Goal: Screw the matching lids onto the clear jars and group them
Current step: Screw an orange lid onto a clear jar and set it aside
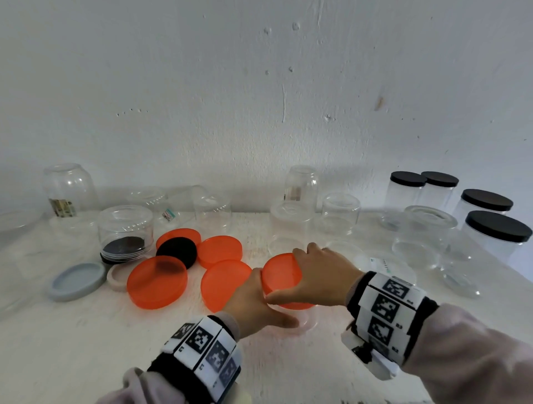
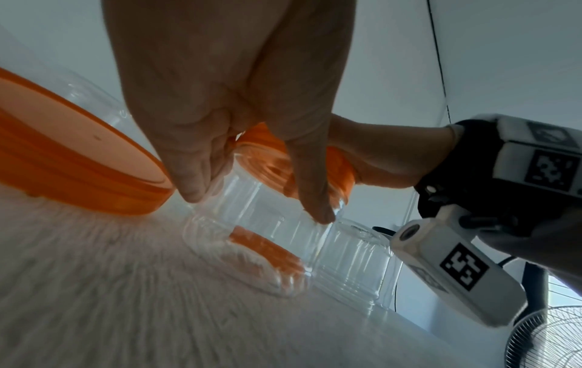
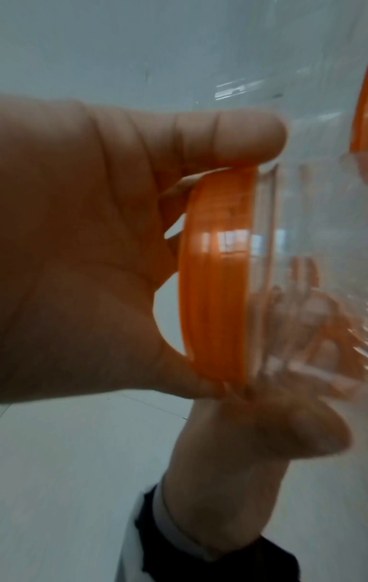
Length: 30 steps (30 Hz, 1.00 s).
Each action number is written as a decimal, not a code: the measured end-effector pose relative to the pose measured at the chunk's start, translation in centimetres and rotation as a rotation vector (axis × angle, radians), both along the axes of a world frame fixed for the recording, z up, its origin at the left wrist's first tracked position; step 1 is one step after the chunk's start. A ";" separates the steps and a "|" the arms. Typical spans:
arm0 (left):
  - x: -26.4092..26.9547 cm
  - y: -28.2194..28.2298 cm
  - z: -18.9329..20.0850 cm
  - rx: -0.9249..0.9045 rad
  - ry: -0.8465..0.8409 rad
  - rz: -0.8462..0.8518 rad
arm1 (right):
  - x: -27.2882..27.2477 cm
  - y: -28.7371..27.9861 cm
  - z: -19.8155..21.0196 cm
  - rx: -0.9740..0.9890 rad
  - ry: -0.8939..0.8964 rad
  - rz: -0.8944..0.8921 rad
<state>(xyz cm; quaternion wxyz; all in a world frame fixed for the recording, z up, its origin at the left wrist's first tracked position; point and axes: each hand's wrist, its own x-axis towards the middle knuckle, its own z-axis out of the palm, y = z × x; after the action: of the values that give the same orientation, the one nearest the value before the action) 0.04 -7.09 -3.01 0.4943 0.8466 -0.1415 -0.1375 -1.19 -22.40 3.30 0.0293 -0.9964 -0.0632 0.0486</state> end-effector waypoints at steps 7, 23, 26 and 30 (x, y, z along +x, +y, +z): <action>0.1 0.1 0.1 0.021 -0.011 -0.012 | 1.2 -1.0 2.4 0.060 0.258 0.112; 0.1 -0.1 0.0 -0.001 0.012 -0.024 | 0.2 -0.9 0.2 -0.025 0.020 0.071; 0.1 -0.1 -0.1 -0.010 0.004 -0.011 | -0.6 -0.2 -0.4 -0.031 -0.066 -0.005; 0.2 -0.1 0.0 0.023 0.003 -0.023 | -0.4 -0.3 0.0 0.027 0.039 -0.018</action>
<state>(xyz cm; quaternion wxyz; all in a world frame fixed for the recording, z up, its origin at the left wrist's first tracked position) 0.29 -7.17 -2.97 0.4830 0.8504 -0.1489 -0.1461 -1.63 -22.67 3.29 0.0444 -0.9953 -0.0542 0.0668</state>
